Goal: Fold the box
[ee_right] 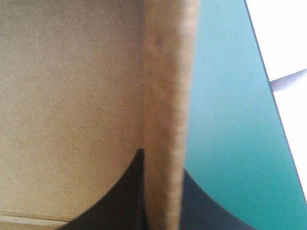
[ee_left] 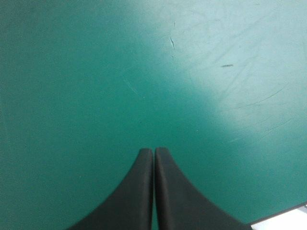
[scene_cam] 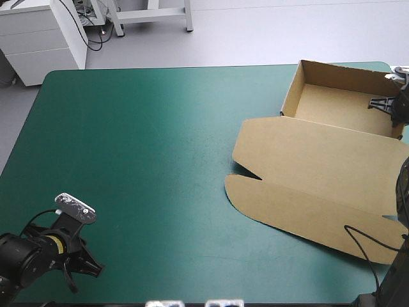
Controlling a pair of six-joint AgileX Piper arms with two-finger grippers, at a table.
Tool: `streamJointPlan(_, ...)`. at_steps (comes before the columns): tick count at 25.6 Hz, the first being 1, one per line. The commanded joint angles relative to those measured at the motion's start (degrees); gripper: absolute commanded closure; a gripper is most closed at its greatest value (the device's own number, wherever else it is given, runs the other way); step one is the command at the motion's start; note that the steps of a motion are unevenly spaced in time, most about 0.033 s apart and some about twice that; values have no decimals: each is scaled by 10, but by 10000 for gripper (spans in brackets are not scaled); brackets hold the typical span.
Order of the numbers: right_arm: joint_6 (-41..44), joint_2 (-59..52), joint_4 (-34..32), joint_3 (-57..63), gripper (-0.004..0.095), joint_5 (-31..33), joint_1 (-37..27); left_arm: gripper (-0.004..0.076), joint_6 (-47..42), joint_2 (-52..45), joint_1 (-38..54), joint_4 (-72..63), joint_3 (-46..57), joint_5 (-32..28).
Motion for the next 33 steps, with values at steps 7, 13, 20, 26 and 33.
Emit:
streamJointPlan(7, -16, -25, 28, -20, 514, -37, -22, 731, -3, 0, -1, 3, -13, -22)
streamJointPlan(13, -15, -31, 14, -21, -21, -38, -22, 731, -3, 0, -1, 3, -13, -21)
streamJointPlan(20, -18, -76, 32, -65, 87, -20, -22, 731, -4, 0, -1, 3, -13, -24)
streamJointPlan(26, -51, -146, 123, -80, 229, -4, -22, 731, -4, 0, -1, 3, -13, -41)
streamJointPlan(33, -116, -228, 274, -41, 673, 6, -21, 731, -4, 0, -1, -1, -13, -74)
